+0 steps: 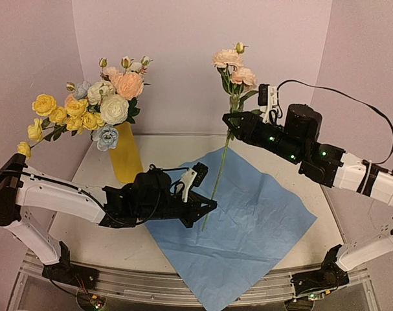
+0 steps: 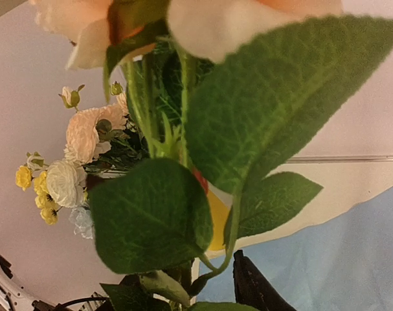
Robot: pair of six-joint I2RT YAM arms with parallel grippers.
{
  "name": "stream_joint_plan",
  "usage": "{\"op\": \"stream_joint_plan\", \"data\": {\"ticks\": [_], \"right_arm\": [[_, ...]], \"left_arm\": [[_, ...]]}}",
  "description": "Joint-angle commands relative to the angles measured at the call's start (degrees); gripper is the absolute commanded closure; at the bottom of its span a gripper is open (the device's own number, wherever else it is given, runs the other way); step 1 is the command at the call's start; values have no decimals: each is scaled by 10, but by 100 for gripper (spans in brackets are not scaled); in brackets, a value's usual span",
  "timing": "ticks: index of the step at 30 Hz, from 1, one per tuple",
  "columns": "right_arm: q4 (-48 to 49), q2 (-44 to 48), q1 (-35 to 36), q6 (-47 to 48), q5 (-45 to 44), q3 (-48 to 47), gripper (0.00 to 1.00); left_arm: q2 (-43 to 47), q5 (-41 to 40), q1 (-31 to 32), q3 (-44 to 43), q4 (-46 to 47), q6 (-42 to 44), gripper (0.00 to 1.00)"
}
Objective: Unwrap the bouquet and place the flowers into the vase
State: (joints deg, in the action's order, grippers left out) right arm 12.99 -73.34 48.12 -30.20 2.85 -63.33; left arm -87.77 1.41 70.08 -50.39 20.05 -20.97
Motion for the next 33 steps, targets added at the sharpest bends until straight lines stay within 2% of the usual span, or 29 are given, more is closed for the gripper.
{"op": "stream_joint_plan", "data": {"ticks": [1, 2, 4, 5, 6, 7, 8, 9, 12, 16, 19, 23, 25, 26, 27, 29, 30, 31, 33], "right_arm": [[-24, 26, -4, 13, -12, -22, 68], [-27, 27, -5, 13, -13, -24, 78], [-34, 28, -5, 18, -10, -28, 91], [-35, 28, -5, 19, -11, -28, 95], [-37, 29, -5, 21, -16, -28, 100], [-37, 29, -6, 22, -23, -27, 100], [-37, 26, -6, 26, -28, -27, 100], [-36, 21, -6, 28, -39, -30, 100], [-8, -7, -7, 38, -54, -54, 100], [101, -32, -7, 52, -75, -62, 100], [220, -68, -7, 65, -87, -70, 100], [287, -122, -7, 73, -83, -114, 100], [305, -150, -7, 74, -77, -142, 100], [323, -166, -7, 72, -71, -151, 100], [337, -172, -7, 71, -67, -155, 100], [374, -193, -7, 69, -64, -163, 100], [376, -200, -7, 69, -65, -172, 100], [377, -208, -6, 70, -65, -181, 100], [380, -222, -7, 72, -65, -195, 100]], "left_arm": [[22, -4, 0, -9, -7, 25, 100], [24, -8, 0, -6, -13, 28, 100], [31, -24, -1, -2, -20, 32, 99], [36, -35, -1, 1, -22, 32, 92], [44, -54, -1, 11, -24, 30, 71], [54, -73, -1, 18, -24, 27, 53], [65, -96, -1, 36, -24, 20, 42], [78, -118, 0, 47, -24, 10, 36], [146, -182, -2, 119, -23, -29, 22], [240, -205, -37, 214, -22, -101, 18], [318, -163, -113, 281, -19, -170, 20], [379, -168, -162, 333, -19, -209, 23], [376, -160, -199, 354, -15, -240, 34], [368, -142, -218, 361, -10, -253, 49], [361, -137, -230, 365, -7, -258, 59], [347, -116, -282, 373, 1, -273, 89], [343, -101, -301, 375, 14, -273, 96], [339, -76, -344, 380, 28, -276, 100], [331, -7, -407, 391, 62, -282, 100]]}}
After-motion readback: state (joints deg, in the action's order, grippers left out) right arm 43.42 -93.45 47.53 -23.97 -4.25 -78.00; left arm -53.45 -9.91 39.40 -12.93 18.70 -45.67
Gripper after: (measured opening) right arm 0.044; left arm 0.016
